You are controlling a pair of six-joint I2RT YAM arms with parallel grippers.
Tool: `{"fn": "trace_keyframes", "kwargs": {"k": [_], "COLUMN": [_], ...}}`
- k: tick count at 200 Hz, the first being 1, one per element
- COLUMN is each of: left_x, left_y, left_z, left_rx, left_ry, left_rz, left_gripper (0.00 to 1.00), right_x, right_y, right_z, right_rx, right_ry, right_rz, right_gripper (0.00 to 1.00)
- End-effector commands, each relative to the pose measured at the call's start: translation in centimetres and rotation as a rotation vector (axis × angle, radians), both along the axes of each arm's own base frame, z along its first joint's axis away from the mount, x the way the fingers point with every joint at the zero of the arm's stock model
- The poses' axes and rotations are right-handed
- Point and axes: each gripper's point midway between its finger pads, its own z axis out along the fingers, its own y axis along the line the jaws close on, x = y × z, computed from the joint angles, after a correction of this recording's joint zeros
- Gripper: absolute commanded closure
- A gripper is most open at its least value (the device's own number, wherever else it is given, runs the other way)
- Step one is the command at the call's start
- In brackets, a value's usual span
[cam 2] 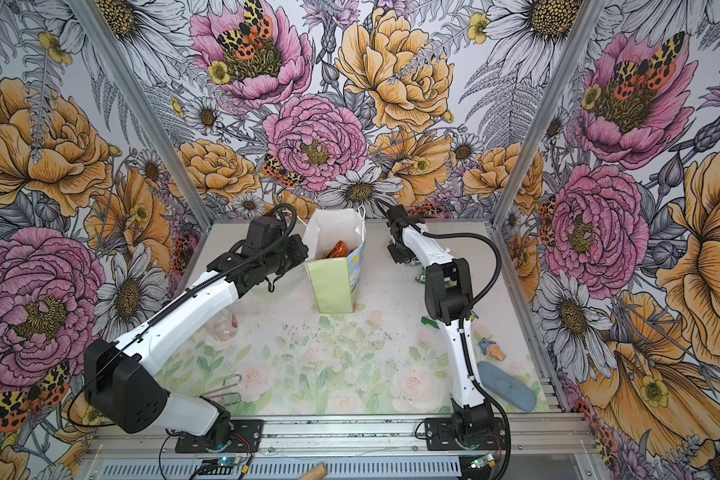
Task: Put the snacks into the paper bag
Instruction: 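Lift the teal candy bag with the right gripper toward the paper bag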
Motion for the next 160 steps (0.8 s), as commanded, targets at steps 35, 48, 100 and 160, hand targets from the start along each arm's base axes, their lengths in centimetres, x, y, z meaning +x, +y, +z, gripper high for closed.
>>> {"fn": "trace_keyframes", "kwargs": {"k": [35,48,100,160], "left_x": [-0.2,-0.3,-0.5,-0.6], "left_y": [0.4,0.4,0.6,0.8], "left_z": [0.6,0.6,0.7,0.5], "left_rx": [-0.018,-0.018,-0.021,-0.022], "left_ry": [-0.016,-0.015,-0.02,-0.016], "left_rz": [0.001,0.0,0.001,0.004], "left_gripper": [1.0,1.0,1.0,1.0], "right_x": [-2.9,-3.2,-5.7,-6.9], "right_y": [3.6,4.0,6.2,6.1], "right_z": [5.1,6.4,10.4,11.6], "right_rx": [0.397,0.443,0.832,0.973], "right_ry": [0.059,0.053,0.16,0.201], "right_rz": [-0.024,-0.025,-0.075,-0.138], "right_gripper": [0.92,0.94,0.83,0.96]}}
